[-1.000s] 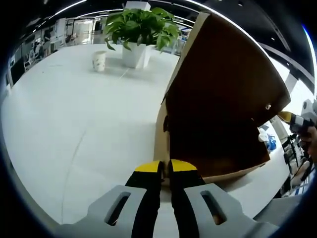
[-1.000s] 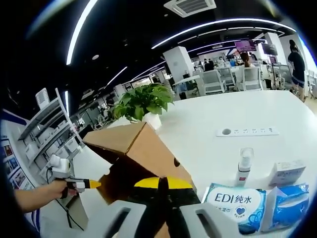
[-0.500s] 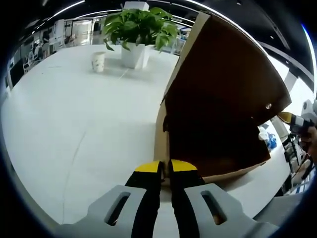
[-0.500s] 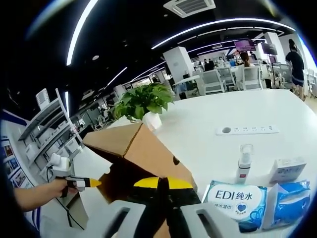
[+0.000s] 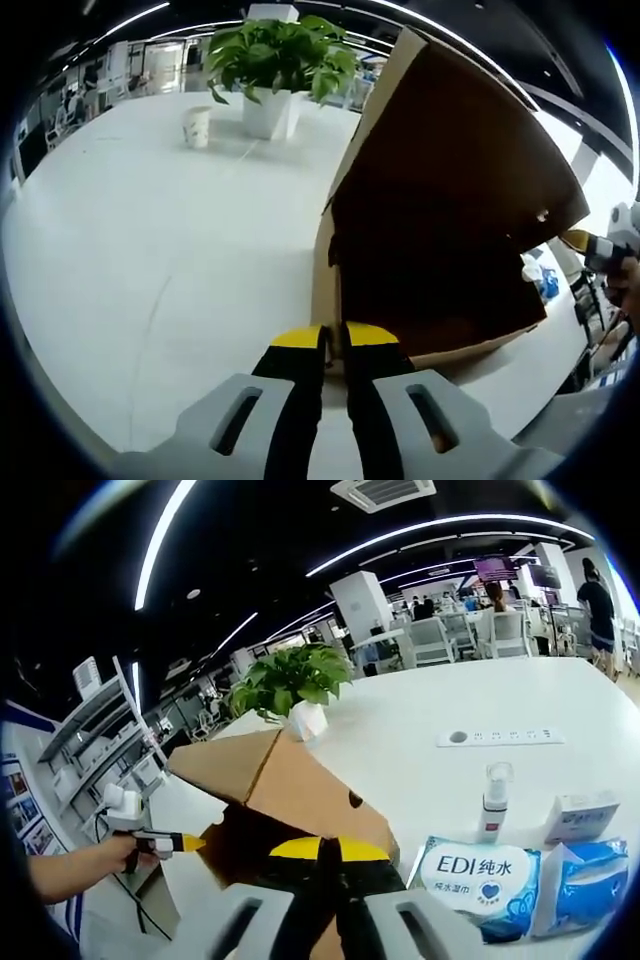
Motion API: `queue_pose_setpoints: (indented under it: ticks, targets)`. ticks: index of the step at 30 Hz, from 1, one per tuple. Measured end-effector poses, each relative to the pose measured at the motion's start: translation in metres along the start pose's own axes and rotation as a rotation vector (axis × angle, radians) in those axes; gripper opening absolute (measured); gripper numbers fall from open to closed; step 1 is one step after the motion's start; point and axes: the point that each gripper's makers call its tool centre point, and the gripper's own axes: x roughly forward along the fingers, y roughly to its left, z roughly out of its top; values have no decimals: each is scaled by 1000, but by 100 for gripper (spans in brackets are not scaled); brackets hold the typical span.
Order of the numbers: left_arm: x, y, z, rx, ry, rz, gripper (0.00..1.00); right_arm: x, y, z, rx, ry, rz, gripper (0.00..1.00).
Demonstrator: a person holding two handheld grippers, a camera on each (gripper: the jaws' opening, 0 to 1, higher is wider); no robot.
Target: Operate the shoe box by opening the lid, removing the specified soft item, and placing it in the target area until the item is outside and the box remains undamaged.
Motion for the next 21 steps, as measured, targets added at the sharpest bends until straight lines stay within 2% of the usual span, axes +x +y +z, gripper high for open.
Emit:
queue_pose_setpoints:
  ticks: [8, 21]
  targets:
    - [-2, -3, 3, 40, -14, -3, 6, 0, 1, -8, 9, 18, 5, 0]
    - [-12, -11, 31, 86, -92, -21, 8, -3, 5, -14, 8, 23, 4, 0]
